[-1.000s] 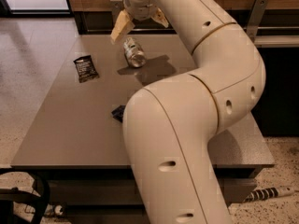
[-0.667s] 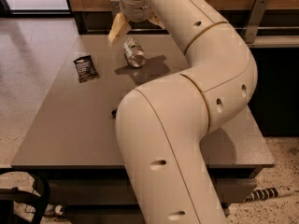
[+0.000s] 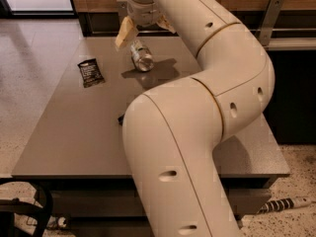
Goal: Place 7up can upright
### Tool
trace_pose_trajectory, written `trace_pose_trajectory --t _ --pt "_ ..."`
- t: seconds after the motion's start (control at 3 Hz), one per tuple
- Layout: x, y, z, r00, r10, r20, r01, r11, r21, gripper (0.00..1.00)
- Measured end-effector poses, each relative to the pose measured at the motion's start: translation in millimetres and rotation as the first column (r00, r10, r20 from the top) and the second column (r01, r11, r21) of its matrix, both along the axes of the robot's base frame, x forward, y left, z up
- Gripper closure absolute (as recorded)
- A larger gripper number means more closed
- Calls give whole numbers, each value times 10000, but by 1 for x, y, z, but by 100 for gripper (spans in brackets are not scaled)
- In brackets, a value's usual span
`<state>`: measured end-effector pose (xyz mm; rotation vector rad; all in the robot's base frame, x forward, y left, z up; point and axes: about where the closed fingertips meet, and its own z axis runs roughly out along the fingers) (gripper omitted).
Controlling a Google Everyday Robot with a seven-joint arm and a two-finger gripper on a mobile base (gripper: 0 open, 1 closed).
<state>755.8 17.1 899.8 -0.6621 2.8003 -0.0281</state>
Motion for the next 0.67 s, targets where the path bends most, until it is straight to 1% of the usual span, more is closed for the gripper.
trace_pose_trajectory --t 0.67 --pt "-1 -3 -14 9999 80 -115 -73 9980 627 0"
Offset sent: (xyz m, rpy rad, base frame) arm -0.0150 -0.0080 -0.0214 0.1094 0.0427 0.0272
